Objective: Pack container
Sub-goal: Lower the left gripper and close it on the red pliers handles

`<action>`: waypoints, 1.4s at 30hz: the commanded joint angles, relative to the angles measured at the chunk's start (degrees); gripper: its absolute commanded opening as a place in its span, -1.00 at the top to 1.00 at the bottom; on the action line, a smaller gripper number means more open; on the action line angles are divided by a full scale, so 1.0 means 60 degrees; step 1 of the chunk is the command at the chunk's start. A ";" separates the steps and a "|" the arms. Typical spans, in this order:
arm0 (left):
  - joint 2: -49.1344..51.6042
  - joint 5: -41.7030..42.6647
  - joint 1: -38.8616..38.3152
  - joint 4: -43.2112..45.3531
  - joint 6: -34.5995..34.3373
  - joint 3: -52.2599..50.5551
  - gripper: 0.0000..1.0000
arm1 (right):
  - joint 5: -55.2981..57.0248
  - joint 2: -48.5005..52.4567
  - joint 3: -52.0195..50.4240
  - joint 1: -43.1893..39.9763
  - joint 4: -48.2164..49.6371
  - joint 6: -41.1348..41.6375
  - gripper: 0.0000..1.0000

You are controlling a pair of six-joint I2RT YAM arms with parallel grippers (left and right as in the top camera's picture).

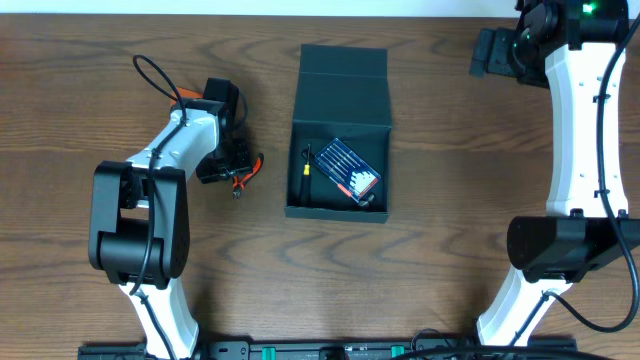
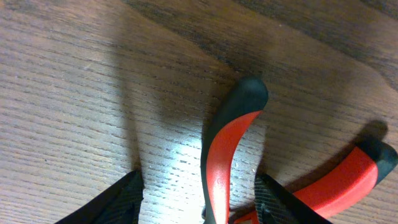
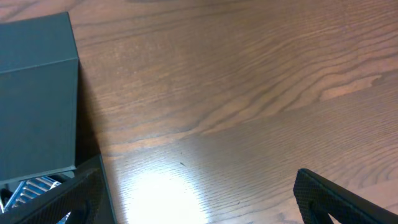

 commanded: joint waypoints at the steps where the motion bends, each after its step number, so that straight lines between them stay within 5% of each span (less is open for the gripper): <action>1: 0.0215 -0.0106 0.0018 -0.0080 -0.0025 -0.0091 -0.11 | 0.0000 0.0000 0.0182 0.0025 -0.0004 0.0175 -0.99; 29: 0.0215 0.0160 0.0018 -0.0102 -0.0022 -0.0087 0.77 | 0.0000 0.0000 0.0182 0.0022 -0.0004 0.0175 -0.98; 42: 0.0215 0.0178 0.0018 -0.0102 -0.0022 -0.0087 0.88 | 0.0000 0.0000 0.0182 0.0058 -0.0004 0.0175 -0.98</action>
